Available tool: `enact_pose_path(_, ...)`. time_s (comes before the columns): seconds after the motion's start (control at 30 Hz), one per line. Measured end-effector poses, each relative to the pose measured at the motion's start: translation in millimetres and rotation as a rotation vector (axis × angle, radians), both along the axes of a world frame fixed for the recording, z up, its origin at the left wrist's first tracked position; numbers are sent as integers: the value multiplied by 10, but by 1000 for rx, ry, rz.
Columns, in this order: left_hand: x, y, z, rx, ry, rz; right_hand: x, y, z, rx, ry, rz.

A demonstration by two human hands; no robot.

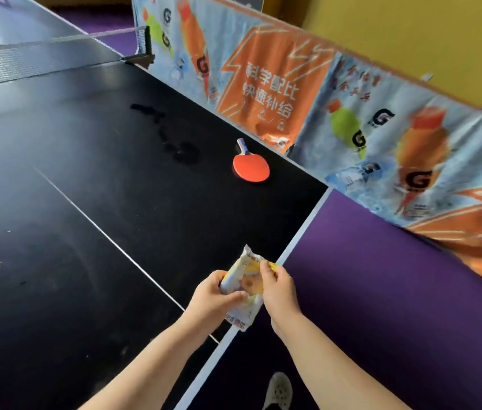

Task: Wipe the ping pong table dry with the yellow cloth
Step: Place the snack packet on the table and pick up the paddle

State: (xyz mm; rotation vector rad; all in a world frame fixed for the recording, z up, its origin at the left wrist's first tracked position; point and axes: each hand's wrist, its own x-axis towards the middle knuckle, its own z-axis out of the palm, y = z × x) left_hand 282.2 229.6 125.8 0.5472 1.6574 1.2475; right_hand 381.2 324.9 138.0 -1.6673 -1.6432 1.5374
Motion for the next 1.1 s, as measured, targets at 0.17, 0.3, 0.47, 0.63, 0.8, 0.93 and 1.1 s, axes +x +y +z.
enact_pose_path(0.17, 386, 910, -41, 3, 7, 76, 516, 813, -68, -98, 102, -138)
enact_pose_path(0.3, 612, 1724, -116, -4, -39, 223, 944, 1660, -112, -31, 50, -133)
enact_pose_path(0.47, 816, 2630, -193, -71, -57, 253, 1258, 2686, -107, -10, -30, -71)
enact_pose_path(0.63, 855, 3200, -302, -110, -63, 331, 1263, 3461, -222, -31, -33, -55)
enact_pose_path(0.8, 570, 3653, -518, -187, -48, 475, 1016, 4020, -377, -74, -26, 9)
enact_pose_path(0.93, 319, 4196, -740, -229, -75, 484, 787, 4570, -396, -57, -43, 49)
enact_pose_path(1.1, 22, 4902, -991, -254, -235, 431, 444, 5323, -364, -52, -127, 93)
